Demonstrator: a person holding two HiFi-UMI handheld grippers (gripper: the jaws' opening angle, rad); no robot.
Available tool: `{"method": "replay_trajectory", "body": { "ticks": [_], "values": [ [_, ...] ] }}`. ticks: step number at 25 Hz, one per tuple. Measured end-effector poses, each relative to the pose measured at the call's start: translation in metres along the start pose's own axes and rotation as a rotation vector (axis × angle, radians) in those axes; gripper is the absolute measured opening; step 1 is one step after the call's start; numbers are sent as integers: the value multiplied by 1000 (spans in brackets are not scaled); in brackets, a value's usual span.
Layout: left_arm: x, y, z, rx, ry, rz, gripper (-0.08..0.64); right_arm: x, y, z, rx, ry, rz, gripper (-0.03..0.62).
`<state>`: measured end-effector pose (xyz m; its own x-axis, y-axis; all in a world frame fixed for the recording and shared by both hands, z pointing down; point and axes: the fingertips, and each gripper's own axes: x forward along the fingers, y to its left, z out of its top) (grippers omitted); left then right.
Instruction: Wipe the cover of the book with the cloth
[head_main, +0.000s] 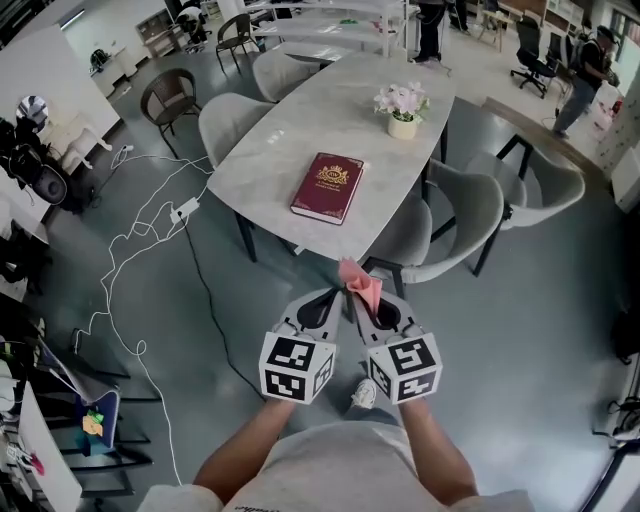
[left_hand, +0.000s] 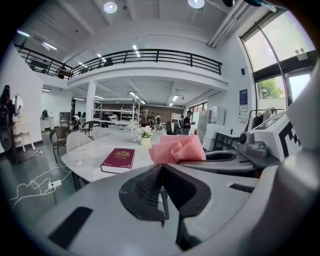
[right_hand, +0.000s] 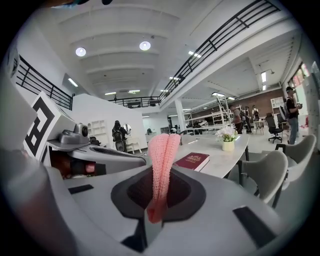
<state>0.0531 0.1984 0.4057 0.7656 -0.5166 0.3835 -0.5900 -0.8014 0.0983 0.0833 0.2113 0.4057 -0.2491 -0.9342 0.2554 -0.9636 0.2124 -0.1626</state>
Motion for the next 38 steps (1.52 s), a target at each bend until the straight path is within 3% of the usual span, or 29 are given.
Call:
{"method": "replay_trajectory", "body": {
  "ticks": [22,38],
  "values": [
    [87,17,35,-3,-4,31,8,47,-80,29,-5,-25,29,18],
    [158,112,47,-60,9,-5,8,157,-116,38,-14,44,-13,18]
  ]
}}
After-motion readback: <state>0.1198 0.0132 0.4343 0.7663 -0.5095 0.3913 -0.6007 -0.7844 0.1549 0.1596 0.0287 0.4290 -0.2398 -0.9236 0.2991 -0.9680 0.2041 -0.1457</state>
